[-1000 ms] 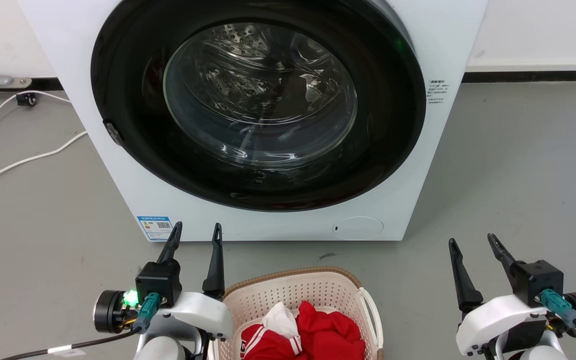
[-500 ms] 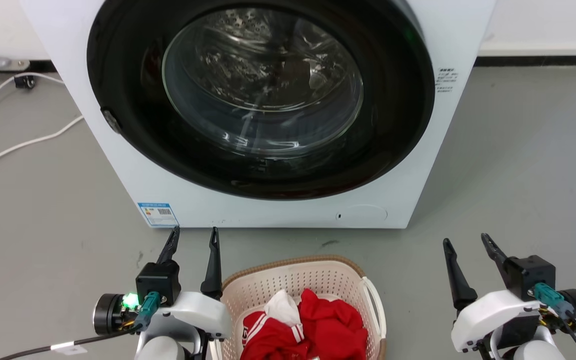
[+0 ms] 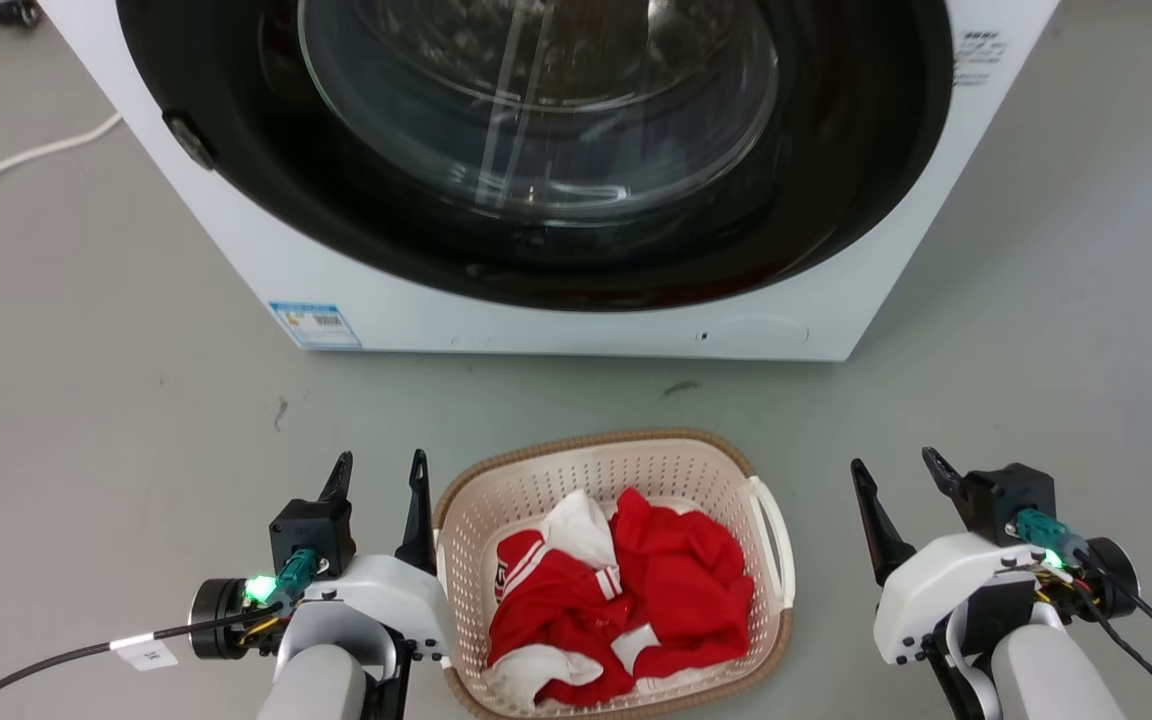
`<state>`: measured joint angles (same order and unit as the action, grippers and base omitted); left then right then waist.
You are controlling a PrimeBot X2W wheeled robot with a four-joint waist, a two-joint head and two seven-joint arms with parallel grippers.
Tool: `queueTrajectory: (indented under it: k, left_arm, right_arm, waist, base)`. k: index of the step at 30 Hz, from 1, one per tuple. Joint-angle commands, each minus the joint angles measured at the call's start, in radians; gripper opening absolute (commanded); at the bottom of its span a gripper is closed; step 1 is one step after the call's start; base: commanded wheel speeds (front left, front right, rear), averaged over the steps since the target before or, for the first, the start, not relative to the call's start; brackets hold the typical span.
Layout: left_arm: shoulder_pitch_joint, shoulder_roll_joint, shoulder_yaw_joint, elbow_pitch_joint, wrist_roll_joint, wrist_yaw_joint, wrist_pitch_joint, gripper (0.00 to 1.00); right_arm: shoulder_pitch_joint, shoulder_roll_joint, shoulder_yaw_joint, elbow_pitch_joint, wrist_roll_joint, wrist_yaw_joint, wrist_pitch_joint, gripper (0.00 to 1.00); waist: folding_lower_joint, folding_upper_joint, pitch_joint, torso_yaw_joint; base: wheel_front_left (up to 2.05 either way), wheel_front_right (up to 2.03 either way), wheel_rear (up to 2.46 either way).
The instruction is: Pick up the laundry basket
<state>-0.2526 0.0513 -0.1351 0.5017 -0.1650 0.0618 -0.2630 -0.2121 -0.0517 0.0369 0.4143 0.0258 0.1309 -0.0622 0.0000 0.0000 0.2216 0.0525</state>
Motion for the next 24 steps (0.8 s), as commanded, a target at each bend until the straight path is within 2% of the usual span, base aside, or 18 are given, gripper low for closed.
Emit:
queueTrajectory:
  k: [1, 13, 24]
  left_arm:
    - [-0.018, -0.001, 0.001, 0.018, -0.007, 0.000, -0.003, 1.00]
    - [-0.134, -0.001, -0.006, 0.284, -0.100, -0.023, 0.000, 1.00]
    - [-0.246, -0.001, -0.037, 0.483, -0.209, -0.031, 0.021, 1.00]
  right_arm:
    - [-0.023, -0.001, 0.001, 0.018, 0.004, 0.000, -0.003, 1.00]
    - [-0.185, -0.042, 0.038, 0.266, 0.059, 0.000, 0.042, 1.00]
    - [-0.349, -0.073, 0.141, 0.453, 0.135, 0.000, 0.095, 1.00]
  waist:
    - [0.0000, 0.0000, 0.040, 0.012]
    - [0.0000, 0.0000, 0.182, 0.025]
    - [0.0000, 0.0000, 0.311, 0.038]
  base:
    - [0.00, 0.00, 0.00]
    - [0.00, 0.00, 0.00]
    - [0.00, 0.00, 0.00]
